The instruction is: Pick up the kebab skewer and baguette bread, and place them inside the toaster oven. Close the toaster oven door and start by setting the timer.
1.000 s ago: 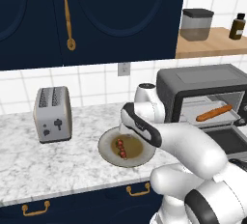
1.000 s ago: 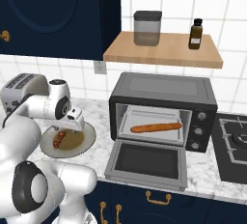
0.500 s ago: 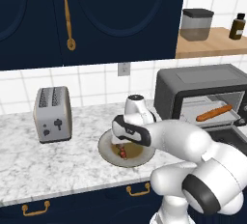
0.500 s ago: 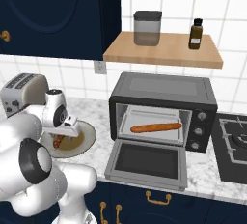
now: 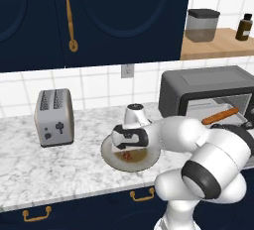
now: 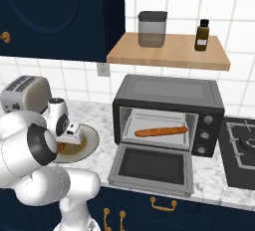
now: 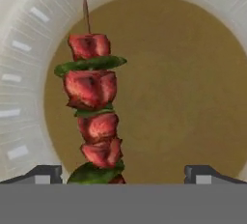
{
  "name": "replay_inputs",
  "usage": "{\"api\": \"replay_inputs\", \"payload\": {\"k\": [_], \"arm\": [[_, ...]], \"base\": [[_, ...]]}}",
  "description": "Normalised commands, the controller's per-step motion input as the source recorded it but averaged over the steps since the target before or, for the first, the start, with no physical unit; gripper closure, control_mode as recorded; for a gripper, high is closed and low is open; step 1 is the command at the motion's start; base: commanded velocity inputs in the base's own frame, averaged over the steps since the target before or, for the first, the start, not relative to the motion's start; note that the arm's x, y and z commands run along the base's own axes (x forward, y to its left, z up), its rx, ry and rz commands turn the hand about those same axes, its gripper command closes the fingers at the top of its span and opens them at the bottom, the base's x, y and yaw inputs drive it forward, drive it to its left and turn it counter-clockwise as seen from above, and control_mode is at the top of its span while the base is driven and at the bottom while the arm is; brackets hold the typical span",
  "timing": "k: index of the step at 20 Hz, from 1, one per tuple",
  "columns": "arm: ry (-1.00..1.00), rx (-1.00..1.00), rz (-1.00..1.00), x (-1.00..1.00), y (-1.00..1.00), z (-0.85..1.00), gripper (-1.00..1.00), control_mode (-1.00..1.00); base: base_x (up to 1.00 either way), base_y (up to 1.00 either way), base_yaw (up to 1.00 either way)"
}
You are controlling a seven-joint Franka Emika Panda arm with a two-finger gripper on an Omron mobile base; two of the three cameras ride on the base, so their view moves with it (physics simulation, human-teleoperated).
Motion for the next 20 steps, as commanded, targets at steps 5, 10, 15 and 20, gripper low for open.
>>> {"api": "replay_inputs", "payload": {"k": [5,10,15,20], "arm": [[0.0,0.0,0.0,0.05,0.11,-0.04,-1.0,-1.0],[0.0,0.0,0.0,0.0,-0.04,-0.07,-1.0,-1.0],[-0.07,0.0,0.0,0.0,-0.16,-0.34,-1.0,-1.0],[-0.05,0.0,0.0,0.0,-0.04,-0.18,1.0,-1.0]], "base": [[0.0,0.0,0.0],[0.0,0.0,0.0],[0.0,0.0,0.0],[0.0,0.0,0.0]]}}
